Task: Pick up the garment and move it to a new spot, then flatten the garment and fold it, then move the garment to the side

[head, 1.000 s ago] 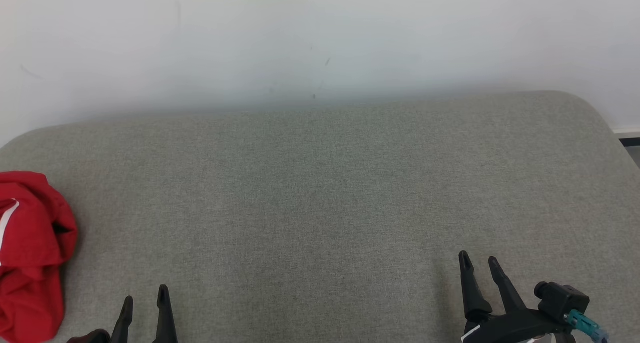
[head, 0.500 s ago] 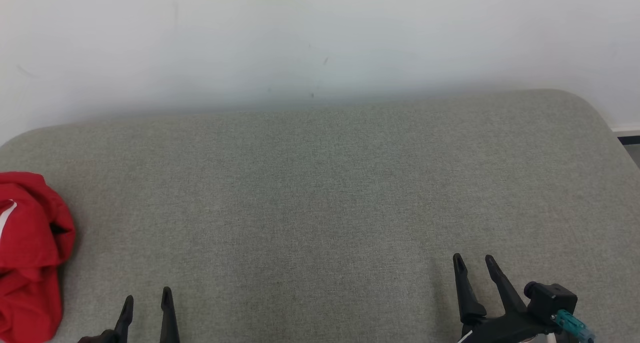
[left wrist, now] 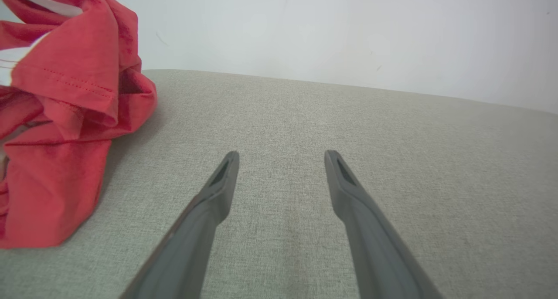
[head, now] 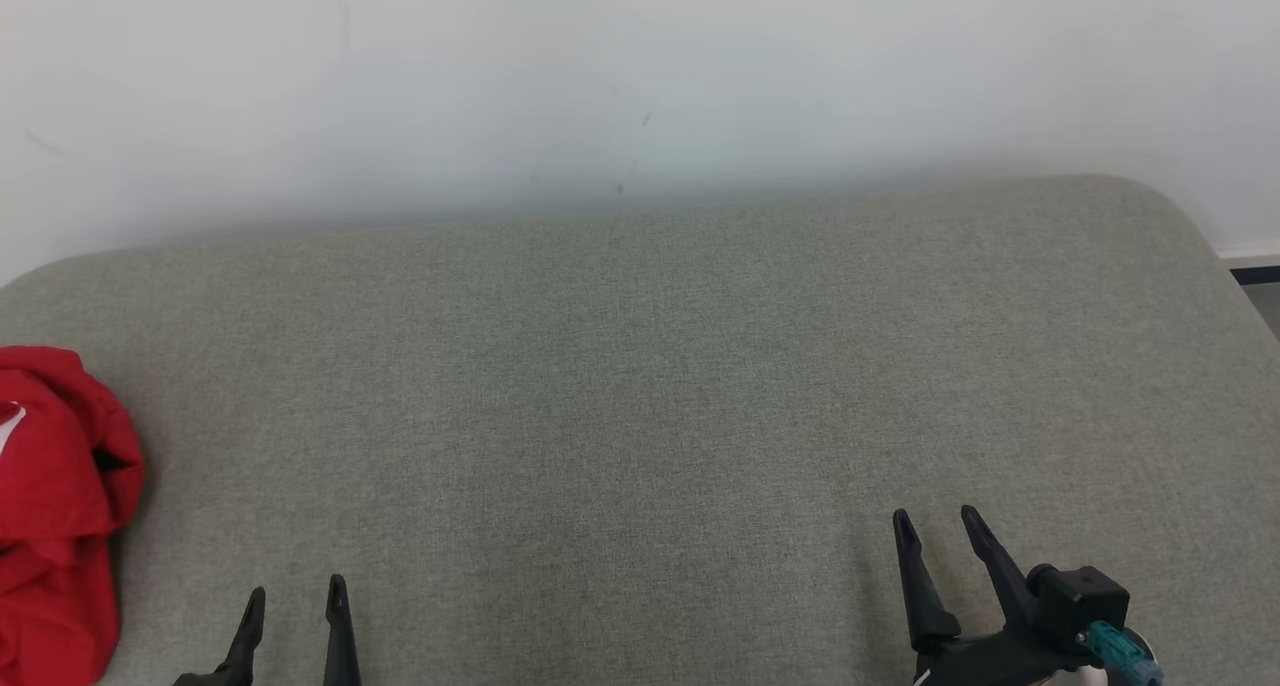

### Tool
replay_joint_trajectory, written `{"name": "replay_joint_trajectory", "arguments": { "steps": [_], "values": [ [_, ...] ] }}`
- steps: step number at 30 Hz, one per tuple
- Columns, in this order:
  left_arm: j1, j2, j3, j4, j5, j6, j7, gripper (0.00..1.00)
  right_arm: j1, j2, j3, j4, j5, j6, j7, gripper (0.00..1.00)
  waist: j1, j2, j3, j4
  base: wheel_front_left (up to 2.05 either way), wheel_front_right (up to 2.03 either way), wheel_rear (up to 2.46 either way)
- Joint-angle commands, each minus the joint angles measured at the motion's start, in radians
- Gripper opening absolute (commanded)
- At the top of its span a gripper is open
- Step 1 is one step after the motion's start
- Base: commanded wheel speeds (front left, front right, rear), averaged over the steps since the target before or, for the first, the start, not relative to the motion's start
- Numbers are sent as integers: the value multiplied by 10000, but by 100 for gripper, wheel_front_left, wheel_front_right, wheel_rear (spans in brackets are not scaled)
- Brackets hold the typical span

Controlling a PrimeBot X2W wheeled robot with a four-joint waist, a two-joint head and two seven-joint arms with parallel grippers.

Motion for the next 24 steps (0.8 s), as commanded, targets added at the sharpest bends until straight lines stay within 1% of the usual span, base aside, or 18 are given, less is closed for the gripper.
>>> {"name": "replay_joint_trajectory", "arguments": {
  "steps": [1,12,24],
  "values": [
    [99,53,15,-17,213,44,-97,100,-61,-25,33,23,-228,-19,-101,100,0,0,2,-6,0,0,0],
    [152,59,43,96,859,94,-290,100,-64,-1,-4,20,-1028,-21,-284,100,0,0,28,-37,0,0,0],
    [141,56,79,133,740,66,-273,100,-56,43,-22,-2,-1024,-21,-280,100,0,0,57,-28,0,0,0]
  ]
}}
